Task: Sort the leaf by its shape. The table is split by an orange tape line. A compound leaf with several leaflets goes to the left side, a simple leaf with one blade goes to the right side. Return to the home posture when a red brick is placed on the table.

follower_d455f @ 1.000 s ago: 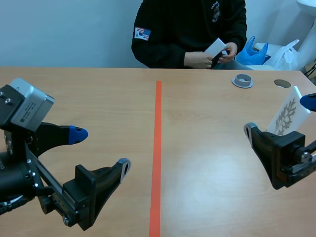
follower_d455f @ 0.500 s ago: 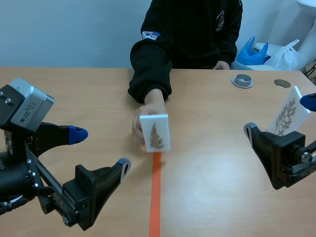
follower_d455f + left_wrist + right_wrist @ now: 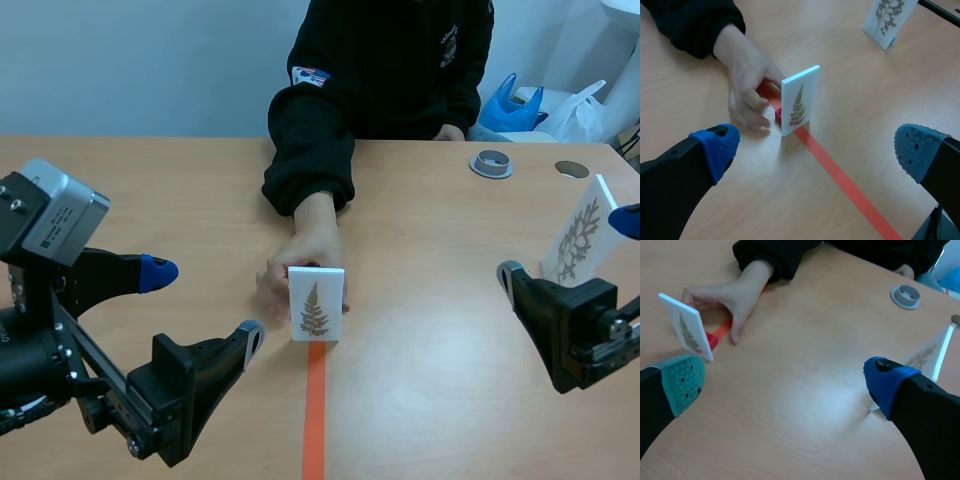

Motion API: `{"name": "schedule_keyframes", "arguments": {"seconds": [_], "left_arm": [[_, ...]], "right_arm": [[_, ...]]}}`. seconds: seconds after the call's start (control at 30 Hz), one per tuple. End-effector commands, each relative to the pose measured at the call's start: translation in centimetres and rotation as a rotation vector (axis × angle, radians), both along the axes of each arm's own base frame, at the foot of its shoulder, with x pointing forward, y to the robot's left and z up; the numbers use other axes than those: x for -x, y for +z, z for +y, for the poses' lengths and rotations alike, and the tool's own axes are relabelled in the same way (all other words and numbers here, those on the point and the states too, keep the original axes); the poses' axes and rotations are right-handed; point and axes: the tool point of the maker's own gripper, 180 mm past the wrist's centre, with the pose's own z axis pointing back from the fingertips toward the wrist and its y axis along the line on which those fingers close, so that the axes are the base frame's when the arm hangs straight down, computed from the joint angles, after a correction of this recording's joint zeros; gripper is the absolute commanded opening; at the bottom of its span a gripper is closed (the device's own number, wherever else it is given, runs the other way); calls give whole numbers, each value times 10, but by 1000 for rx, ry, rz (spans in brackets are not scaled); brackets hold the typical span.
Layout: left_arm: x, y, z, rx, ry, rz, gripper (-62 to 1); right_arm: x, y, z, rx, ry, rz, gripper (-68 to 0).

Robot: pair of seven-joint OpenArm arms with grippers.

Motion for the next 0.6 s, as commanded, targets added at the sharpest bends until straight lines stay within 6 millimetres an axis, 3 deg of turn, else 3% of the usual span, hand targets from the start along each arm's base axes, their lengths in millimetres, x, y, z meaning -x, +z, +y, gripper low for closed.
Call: {"name": "schedule_keyframes", "arguments": {"seconds": [0.0, 0.3, 0.57], "left_arm": [[-1, 6, 0, 22, 4, -18, 14], [-1, 6, 0, 22, 4, -18, 14], [-1, 6, 0, 21, 5, -17, 14]], "right_arm": [[-4, 0, 4, -25, 16, -14, 4], [-18, -31, 28, -119, 115, 29, 4], [-43, -54, 61, -136, 229, 10, 4]]}}
